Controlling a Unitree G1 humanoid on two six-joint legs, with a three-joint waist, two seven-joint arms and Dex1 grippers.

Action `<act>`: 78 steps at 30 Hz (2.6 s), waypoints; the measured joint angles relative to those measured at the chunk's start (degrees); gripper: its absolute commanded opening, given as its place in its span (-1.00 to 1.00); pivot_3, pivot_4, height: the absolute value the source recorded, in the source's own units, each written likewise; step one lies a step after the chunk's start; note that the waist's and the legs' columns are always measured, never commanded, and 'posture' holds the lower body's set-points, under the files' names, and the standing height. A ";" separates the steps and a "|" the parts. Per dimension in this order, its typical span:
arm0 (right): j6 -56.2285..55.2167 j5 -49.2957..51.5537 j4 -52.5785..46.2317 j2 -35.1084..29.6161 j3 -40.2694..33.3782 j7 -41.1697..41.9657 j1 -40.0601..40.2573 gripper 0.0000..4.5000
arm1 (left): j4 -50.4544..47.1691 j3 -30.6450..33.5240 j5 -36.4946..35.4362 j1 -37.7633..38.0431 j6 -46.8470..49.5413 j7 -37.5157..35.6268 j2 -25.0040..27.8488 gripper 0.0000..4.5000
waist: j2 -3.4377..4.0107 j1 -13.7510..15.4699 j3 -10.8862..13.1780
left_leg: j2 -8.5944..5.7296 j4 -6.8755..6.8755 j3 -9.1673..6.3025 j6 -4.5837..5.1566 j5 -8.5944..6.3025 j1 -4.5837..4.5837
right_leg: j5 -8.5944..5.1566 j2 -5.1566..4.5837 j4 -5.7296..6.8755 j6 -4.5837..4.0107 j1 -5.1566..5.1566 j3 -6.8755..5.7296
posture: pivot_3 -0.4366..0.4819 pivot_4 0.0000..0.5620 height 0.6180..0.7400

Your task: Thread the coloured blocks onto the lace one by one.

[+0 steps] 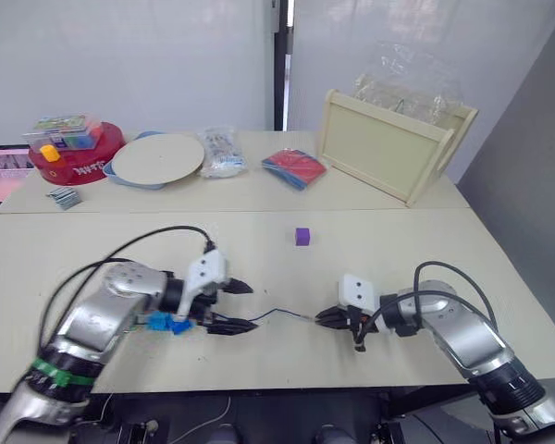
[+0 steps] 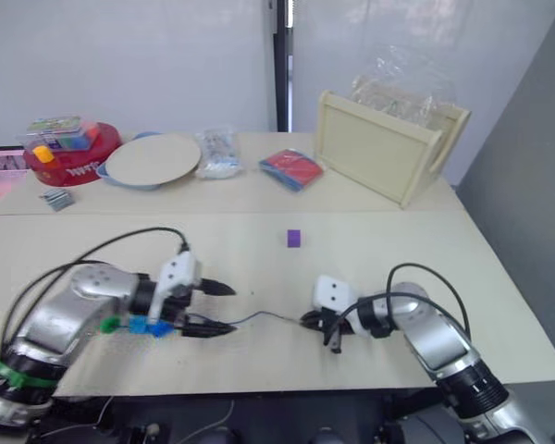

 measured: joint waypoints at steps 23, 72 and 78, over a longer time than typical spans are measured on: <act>3.71 -0.46 -3.61 -0.56 0.70 -1.28 0.89 -1.00 | 18.72 -8.45 10.20 -4.40 -15.06 1.50 -15.31 -0.38 | 0.01 0.04 -0.01 | -0.06 0.08 -0.01 0.00 0.01 -0.02 | 0.00 -0.04 -0.01 0.00 0.01 0.01 | -0.05 -0.47 1.00; -0.11 -6.60 18.96 46.49 -14.06 -66.64 -5.26 0.67 | 4.50 3.08 4.34 7.49 -2.09 5.97 -4.60 -1.00 | 0.04 -0.50 -0.02 | -0.03 -0.07 -0.01 -0.09 0.05 0.04 | 0.00 -0.05 0.18 0.00 -0.13 0.05 | -0.05 -0.47 1.00; -13.08 -6.96 41.36 46.02 -17.07 -70.48 -16.00 0.67 | 3.07 3.74 3.59 8.53 -1.94 6.81 -4.07 -1.00 | 0.03 -0.95 -0.02 | -0.02 -0.15 0.01 -0.10 0.06 0.15 | 0.01 -0.04 0.25 -0.01 -0.12 0.06 | -0.05 -0.47 1.00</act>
